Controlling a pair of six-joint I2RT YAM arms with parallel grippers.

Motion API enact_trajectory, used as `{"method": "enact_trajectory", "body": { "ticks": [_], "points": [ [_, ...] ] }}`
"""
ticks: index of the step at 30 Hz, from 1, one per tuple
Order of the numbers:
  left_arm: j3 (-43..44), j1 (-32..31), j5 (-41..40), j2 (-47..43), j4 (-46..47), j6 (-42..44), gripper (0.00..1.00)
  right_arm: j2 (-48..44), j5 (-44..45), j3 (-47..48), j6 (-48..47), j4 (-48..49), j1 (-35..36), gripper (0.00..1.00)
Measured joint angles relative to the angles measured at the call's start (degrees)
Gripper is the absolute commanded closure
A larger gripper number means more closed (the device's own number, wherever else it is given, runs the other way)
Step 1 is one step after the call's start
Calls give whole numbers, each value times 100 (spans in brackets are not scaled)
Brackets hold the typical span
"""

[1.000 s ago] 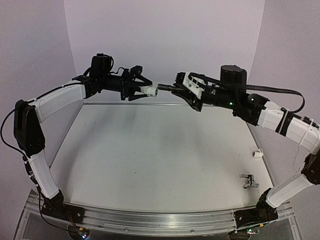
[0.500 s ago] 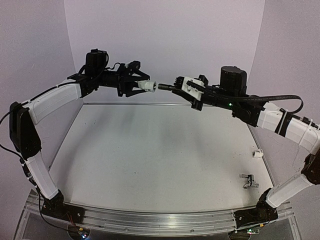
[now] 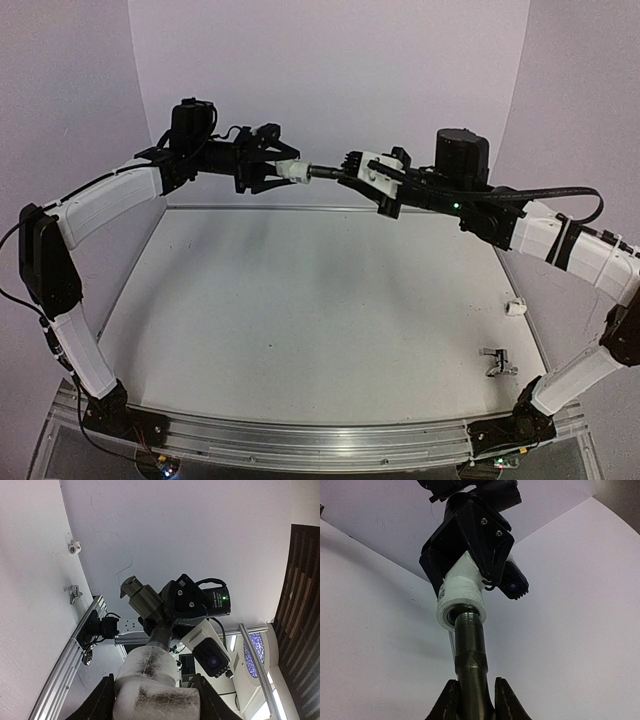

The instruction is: Install the water faucets

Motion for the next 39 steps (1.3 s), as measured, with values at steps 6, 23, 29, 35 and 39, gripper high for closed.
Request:
{"method": "enact_trajectory", "body": {
  "ticks": [6,23,29,35,39],
  "points": [
    [0,12,-46,0,0,-8,100,93,-6,29,10,-2,34,100],
    [0,41,-43,0,2,-1,100,199,-47,50,307,196,67,100],
    [0,61,-14,0,2,10,100,235,-116,58,455,249,60,100],
    [0,67,7,-15,2,123,100,269,-212,80,699,266,47,100],
    [-38,67,-1,-70,6,270,100,295,-310,116,877,291,32,100]
  ]
}}
